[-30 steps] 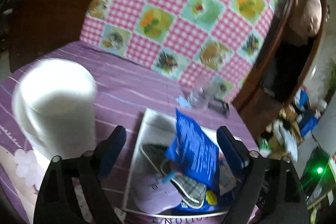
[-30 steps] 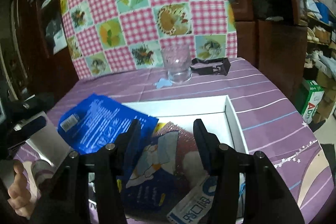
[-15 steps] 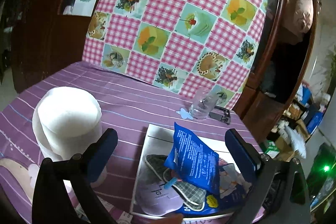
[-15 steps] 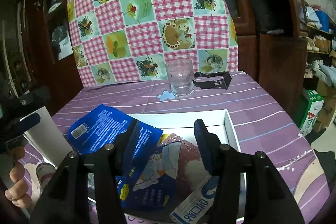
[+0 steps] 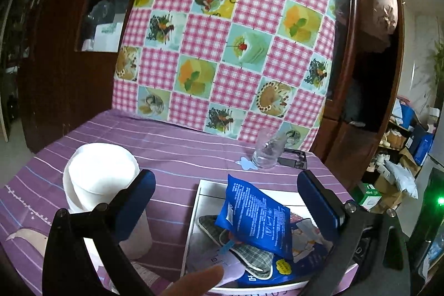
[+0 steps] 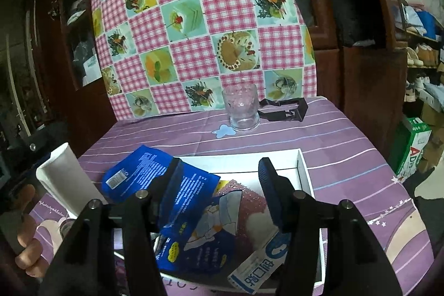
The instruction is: Organize soft objects
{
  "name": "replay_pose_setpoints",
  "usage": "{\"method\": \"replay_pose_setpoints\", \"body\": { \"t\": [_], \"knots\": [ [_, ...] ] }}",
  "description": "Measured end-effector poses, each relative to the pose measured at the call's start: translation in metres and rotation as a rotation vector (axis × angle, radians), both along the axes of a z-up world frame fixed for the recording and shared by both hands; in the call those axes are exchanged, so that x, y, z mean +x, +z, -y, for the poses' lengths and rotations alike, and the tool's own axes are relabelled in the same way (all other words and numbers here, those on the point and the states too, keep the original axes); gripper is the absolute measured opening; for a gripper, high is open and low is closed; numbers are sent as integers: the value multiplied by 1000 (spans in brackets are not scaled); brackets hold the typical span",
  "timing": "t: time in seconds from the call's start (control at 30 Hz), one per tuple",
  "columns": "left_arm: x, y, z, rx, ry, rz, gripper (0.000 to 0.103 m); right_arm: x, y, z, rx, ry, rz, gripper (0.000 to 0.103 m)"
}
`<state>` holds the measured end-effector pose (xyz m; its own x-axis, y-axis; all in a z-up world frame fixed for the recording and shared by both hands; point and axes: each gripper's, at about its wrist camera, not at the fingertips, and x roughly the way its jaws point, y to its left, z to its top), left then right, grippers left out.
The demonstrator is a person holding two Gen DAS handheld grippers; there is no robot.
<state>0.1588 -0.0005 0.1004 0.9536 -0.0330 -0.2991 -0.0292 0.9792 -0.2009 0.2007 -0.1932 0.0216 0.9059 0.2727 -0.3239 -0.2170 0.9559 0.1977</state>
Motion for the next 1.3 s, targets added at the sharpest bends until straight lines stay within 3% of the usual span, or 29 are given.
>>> {"method": "replay_pose_setpoints", "body": {
  "t": [0.33, 0.63, 0.97, 1.13, 1.3],
  "knots": [
    [-44, -9, 16, 162, -4, -70, 103, -42, 5, -8, -43, 121, -10, 63],
    [-90, -37, 8, 192, 11, -129, 103, -86, -1, 1, -86, 143, -27, 64],
    [-129, -56, 2, 146, -39, -182, 103, -133, -11, 16, -158, 110, -22, 66],
    [-141, -69, 9, 183, -55, -176, 103, -149, -28, 15, -196, 125, -63, 66],
    [-144, -80, 16, 189, -97, -227, 103, -161, -45, 24, -216, 92, -92, 66]
  ]
}}
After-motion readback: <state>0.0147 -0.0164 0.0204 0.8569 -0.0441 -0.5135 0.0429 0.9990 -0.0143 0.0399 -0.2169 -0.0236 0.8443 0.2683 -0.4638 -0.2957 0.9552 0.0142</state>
